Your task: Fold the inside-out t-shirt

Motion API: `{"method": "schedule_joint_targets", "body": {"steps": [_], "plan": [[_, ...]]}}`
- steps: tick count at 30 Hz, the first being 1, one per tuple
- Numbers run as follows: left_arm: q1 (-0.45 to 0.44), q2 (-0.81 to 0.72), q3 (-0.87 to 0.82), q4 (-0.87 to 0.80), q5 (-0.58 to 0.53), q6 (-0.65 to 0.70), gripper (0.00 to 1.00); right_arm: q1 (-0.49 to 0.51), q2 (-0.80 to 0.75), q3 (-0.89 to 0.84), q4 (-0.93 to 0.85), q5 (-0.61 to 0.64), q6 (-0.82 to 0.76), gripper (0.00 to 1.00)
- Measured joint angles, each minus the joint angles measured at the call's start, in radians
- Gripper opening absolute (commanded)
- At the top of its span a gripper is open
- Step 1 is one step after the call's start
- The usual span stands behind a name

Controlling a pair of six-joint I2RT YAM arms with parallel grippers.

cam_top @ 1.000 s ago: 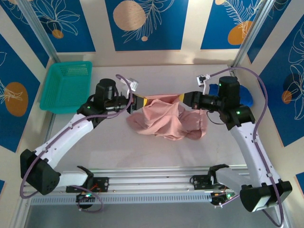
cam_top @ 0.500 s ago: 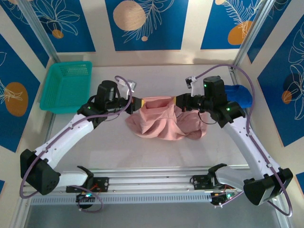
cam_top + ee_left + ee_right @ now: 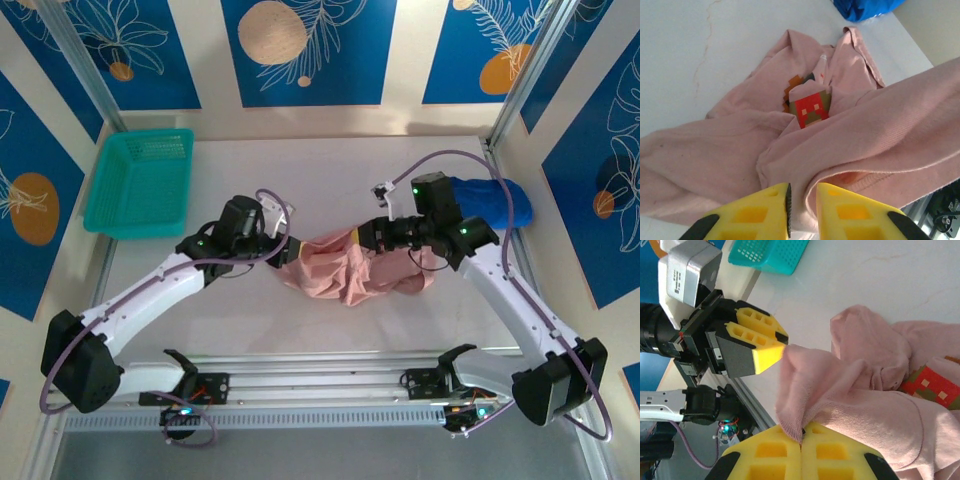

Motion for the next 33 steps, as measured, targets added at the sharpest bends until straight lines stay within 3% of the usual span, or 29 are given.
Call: {"method": "schedule_joint_targets", "body": {"steps": [9, 17, 26, 33], "plan": [[-0.039, 0.001, 0.0, 0.01, 0.002, 0.078, 0.5, 0.019, 0.033, 0.0, -0.003, -0.016, -0.011, 0.0], [-0.13, -0.013, 0.002, 0.059, 0.003, 0.188, 0.57, 0.019, 0.033, 0.0, -0.005, -0.02, -0.026, 0.0], [-0.194, 0.056, 0.08, 0.016, -0.107, 0.311, 0.53, 0.013, 0.033, 0.0, -0.006, -0.023, -0.031, 0.0], [-0.194, 0.102, 0.08, -0.032, -0.207, 0.34, 0.39, 0.003, 0.032, 0.0, -0.006, -0.023, -0.037, 0.0]]}}
